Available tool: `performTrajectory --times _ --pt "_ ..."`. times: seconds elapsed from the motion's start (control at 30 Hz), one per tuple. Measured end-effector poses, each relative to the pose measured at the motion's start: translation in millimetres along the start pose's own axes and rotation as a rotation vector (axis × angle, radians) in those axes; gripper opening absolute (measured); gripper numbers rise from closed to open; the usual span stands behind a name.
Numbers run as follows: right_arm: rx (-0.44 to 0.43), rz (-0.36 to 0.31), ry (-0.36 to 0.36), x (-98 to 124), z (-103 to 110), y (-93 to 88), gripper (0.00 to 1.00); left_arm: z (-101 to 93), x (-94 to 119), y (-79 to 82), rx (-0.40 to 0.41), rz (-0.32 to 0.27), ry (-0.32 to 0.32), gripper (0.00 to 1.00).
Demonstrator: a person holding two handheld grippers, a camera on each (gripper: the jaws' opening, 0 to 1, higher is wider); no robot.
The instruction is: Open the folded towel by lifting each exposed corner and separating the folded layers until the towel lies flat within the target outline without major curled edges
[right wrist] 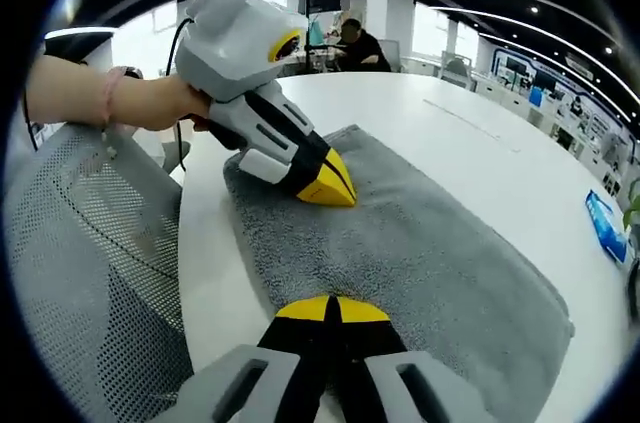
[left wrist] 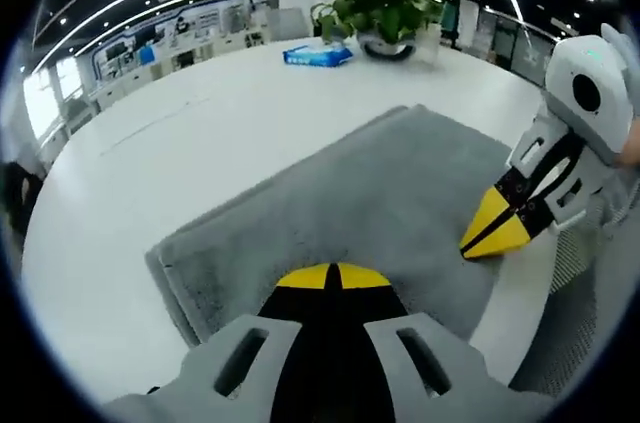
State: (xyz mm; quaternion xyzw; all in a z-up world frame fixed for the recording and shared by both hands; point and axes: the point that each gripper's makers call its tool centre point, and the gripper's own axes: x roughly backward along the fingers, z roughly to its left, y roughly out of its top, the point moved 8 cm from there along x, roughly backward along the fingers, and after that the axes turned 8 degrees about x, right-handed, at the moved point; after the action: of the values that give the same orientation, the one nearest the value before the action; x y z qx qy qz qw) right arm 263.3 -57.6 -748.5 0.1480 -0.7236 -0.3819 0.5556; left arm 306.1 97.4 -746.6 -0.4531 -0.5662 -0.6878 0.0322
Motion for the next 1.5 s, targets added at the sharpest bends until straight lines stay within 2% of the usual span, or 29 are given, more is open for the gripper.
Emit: performTrajectory --times 0.1,0.37,0.47,0.7,0.83,0.93,1.03,1.27,1.5 --pt "-0.006 0.004 -0.002 0.9 -1.1 -0.6 0.0 -2.2 2.1 -0.1 -0.051 0.02 0.016 0.0" --pt "-0.006 0.032 -0.033 5.7 -6.8 -3.8 0.0 -3.2 4.5 -0.6 -0.076 0.041 0.031 0.0" --pt "-0.056 0.032 -0.04 8.3 -11.1 -7.4 0.0 -3.4 4.8 -1.0 -0.071 0.043 0.033 0.0" --pt "-0.056 0.049 -0.069 10.6 -13.6 -9.4 0.0 -4.8 7.4 -2.6 -0.033 0.064 0.028 0.0" --pt "-0.064 0.056 -0.087 12.0 -18.9 -11.7 0.0 -8.0 9.7 -4.4 -0.053 0.068 0.003 0.0" --pt "-0.062 0.062 -0.104 13.1 -21.6 -13.2 0.0 -10.7 10.0 -4.2 -0.04 0.079 -0.002 0.0" --pt "-0.037 0.076 -0.124 14.4 -24.1 -14.6 0.0 -15.3 10.1 -5.0 -0.052 0.078 -0.037 0.0" --pt "-0.014 0.095 -0.149 14.3 -29.0 -15.2 0.0 -20.0 9.8 -7.2 -0.022 0.083 -0.079 0.0" --pt "0.011 0.144 -0.172 11.0 -36.4 -11.5 0.0 -26.8 9.0 -8.1 -0.032 0.083 -0.127 0.0"
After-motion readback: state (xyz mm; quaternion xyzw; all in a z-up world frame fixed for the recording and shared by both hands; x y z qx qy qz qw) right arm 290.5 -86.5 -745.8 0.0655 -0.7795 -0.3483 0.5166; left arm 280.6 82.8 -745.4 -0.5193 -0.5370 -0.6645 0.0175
